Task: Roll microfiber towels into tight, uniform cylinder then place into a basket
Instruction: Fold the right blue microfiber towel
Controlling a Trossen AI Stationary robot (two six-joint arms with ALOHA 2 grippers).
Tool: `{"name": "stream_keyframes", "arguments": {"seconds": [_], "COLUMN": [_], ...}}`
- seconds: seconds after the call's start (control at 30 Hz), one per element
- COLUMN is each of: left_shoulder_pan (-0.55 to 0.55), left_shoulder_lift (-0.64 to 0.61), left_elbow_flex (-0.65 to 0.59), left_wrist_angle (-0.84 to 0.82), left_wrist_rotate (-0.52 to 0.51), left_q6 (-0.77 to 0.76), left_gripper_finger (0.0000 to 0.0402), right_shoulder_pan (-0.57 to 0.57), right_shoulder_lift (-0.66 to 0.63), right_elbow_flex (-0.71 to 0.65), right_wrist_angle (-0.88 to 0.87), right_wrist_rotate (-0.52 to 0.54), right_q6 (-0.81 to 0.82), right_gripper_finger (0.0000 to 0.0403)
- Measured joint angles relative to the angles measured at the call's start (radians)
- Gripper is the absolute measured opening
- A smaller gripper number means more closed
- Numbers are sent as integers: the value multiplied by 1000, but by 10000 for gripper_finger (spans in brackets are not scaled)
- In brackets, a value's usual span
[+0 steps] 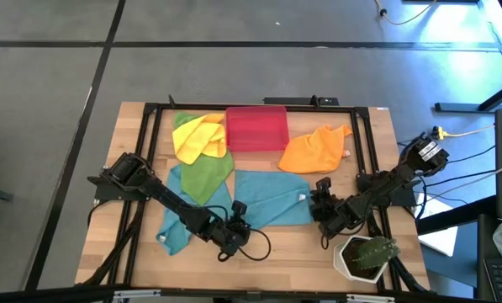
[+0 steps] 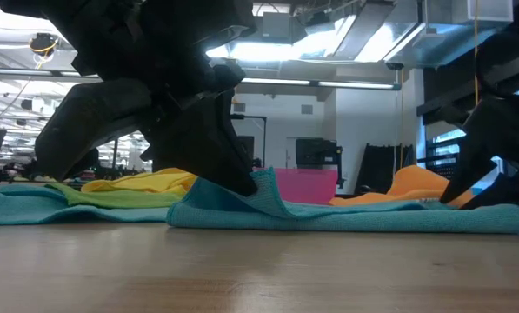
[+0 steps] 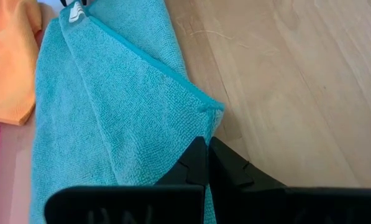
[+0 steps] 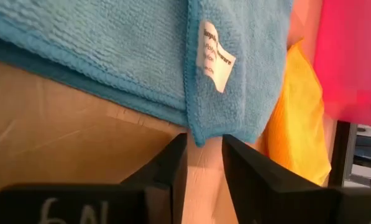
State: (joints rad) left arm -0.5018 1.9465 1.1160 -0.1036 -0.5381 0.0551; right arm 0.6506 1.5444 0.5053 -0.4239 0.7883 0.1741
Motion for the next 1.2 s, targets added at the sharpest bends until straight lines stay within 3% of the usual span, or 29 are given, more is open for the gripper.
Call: {"name": "stream_keyframes", "arguments": {"seconds": [1.03, 1.2], "left_shoulder_pan": [13, 13], "left_shoulder_lift": [0, 0], "left_elbow_flex": [0, 0], "left_wrist_angle": [0, 0], "left_wrist_rotate": [5, 5], "left_q6": [0, 0], "left_gripper_finger": [0, 0], "right_shoulder_pan": [0, 0], "right_shoulder_lift": [3, 3], "right_elbow_flex": [4, 4], "right_wrist_angle": [92, 92], "right_wrist_rotate": [59, 60], "right_q6": [-83, -180], "right_gripper_finger": [84, 84]}}
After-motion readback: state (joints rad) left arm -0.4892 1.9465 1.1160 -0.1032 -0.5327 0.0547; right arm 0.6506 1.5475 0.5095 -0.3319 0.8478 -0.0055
